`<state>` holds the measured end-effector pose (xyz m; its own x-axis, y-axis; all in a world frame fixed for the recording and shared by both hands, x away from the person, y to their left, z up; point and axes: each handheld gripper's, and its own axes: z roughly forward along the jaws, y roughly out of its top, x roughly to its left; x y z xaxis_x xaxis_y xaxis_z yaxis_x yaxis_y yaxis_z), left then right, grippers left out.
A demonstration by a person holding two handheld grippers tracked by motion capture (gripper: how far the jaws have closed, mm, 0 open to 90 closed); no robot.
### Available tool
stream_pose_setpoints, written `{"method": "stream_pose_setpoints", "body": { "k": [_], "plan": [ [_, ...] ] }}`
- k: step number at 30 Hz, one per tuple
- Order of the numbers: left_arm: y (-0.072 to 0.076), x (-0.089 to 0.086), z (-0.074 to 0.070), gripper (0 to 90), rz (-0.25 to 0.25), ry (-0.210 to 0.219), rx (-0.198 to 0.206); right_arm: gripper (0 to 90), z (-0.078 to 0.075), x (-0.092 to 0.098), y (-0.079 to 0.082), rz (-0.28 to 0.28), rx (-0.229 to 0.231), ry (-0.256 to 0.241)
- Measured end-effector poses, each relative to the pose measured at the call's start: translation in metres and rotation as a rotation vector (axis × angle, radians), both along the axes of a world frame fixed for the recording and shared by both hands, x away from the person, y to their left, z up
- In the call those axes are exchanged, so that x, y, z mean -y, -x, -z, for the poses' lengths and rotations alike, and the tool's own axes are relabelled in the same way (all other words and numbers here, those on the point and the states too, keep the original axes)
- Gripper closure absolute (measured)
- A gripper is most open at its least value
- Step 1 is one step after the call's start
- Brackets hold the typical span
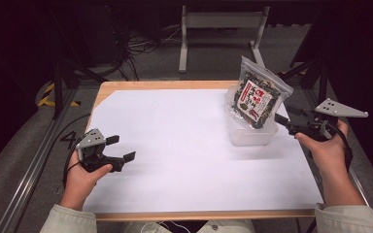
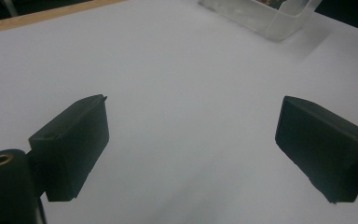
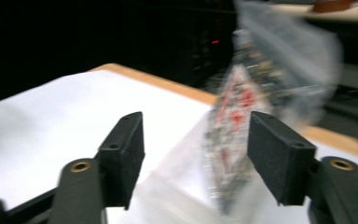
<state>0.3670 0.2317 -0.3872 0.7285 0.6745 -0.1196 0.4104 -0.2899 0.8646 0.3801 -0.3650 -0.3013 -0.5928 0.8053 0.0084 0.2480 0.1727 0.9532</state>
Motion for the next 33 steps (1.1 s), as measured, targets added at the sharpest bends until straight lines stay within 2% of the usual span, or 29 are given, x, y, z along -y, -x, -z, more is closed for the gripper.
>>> {"method": "stream_pose_setpoints", "body": {
  "k": [2, 4, 5, 7, 14, 19, 22, 27, 33],
  "plan": [
    [0.001, -0.002, 0.002, 10.3, -0.004, 0.004, -0.006, 30.4, 0.006, -0.012, 0.005, -0.062, -0.026, -0.026],
    [0.002, -0.003, 0.004, 10.1, -0.006, 0.010, -0.008, 27.7, 0.008, -0.015, 0.006, -0.074, -0.024, -0.033],
    [0.002, -0.006, 0.005, 10.0, -0.004, 0.019, -0.005, 26.5, 0.013, -0.022, 0.008, -0.102, -0.030, -0.049],
    [0.004, -0.007, 0.006, 9.9, -0.007, 0.029, -0.009, 25.7, 0.017, -0.028, 0.010, -0.121, -0.024, -0.044],
    [0.008, -0.014, 0.011, 9.2, -0.006, 0.037, -0.020, 24.4, 0.026, -0.048, 0.016, -0.167, -0.026, -0.012],
    [0.011, -0.015, 0.013, 8.0, 0.001, 0.043, -0.005, 22.8, 0.036, -0.063, 0.018, -0.196, -0.027, 0.004],
    [0.012, -0.017, 0.015, 5.7, 0.015, 0.048, -0.006, 21.2, 0.045, -0.069, 0.018, -0.230, -0.028, -0.021],
    [0.012, -0.019, 0.022, 3.6, 0.032, 0.047, -0.010, 21.3, 0.063, -0.079, 0.017, -0.270, -0.033, -0.031],
    [0.011, -0.022, 0.026, 3.4, 0.043, 0.072, -0.012, 21.7, 0.082, -0.089, 0.015, -0.280, -0.040, 0.001]
  ]
}}
